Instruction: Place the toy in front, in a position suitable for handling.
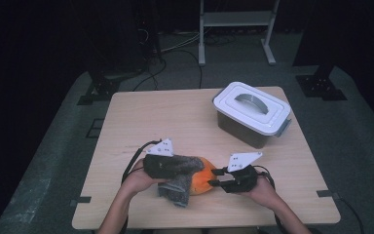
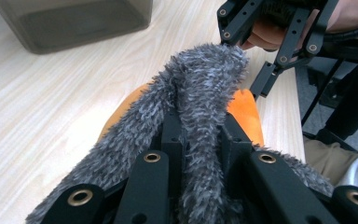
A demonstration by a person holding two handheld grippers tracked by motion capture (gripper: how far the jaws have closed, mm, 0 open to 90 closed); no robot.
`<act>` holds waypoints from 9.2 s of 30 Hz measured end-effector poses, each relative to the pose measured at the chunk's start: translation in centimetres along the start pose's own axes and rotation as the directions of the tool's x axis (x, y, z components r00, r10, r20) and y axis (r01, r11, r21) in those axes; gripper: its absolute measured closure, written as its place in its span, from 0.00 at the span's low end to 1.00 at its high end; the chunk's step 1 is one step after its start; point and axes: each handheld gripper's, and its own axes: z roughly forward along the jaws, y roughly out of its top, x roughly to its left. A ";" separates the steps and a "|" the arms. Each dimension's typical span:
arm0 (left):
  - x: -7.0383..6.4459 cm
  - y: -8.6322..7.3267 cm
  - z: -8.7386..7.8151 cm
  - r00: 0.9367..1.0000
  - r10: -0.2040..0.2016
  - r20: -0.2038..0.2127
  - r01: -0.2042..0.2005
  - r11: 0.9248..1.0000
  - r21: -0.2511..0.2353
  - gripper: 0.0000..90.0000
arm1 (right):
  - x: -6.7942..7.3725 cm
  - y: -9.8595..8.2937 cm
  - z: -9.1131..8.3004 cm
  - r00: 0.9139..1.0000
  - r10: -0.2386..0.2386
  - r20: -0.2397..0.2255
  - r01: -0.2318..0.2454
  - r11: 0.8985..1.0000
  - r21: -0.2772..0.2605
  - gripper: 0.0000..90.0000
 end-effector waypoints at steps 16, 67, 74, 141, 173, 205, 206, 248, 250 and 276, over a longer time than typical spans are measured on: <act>-0.6 -0.6 1.1 0.995 0.010 0.101 -0.015 0.999 0.052 0.85 | -0.4 0.3 0.5 0.997 0.052 -0.059 -0.049 0.997 0.053 0.26; -0.5 -1.3 1.1 0.995 0.007 0.095 -0.006 1.000 -0.015 0.84 | 0.1 -0.2 0.0 0.999 -0.032 0.011 0.030 0.995 0.097 0.56; 0.5 -2.8 0.8 0.998 -0.044 0.046 0.042 0.999 0.032 0.83 | -1.4 -1.2 -1.9 1.000 -0.003 0.023 0.000 0.995 0.100 0.52; 0.3 -2.2 1.5 0.987 -0.035 0.154 0.054 0.992 -0.118 0.85 | -0.4 -1.6 -1.9 0.991 -0.132 -0.022 0.134 0.985 0.107 0.46; -0.2 -1.3 0.8 0.994 -0.016 0.106 0.026 0.995 -0.093 0.85 | -0.4 -0.5 -1.4 1.000 -0.025 0.014 0.024 0.994 0.107 0.47; -1.2 0.1 0.2 0.996 0.018 0.088 -0.013 0.998 -0.063 0.85 | -1.5 -1.1 -0.9 0.999 0.026 -0.032 -0.022 0.991 0.132 0.52; -1.3 0.3 0.1 0.996 0.026 0.088 -0.020 0.998 -0.067 0.85 | -1.4 -1.0 -0.9 0.999 0.017 -0.037 -0.011 0.991 0.135 0.55; -2.4 1.3 0.1 0.996 0.081 0.040 -0.080 0.996 -0.025 0.85 | 0.3 0.8 -1.4 1.000 -0.021 -0.012 0.022 0.998 0.058 0.64; -2.2 1.0 0.4 0.996 0.076 0.036 -0.076 0.997 -0.016 0.85 | 0.3 0.7 -1.4 0.999 -0.030 -0.013 0.031 0.997 0.066 0.66; -1.2 -0.7 0.9 0.999 0.029 0.046 -0.029 1.000 0.007 0.85 | -0.2 0.7 -2.4 1.000 0.001 -0.017 0.000 0.998 0.060 0.62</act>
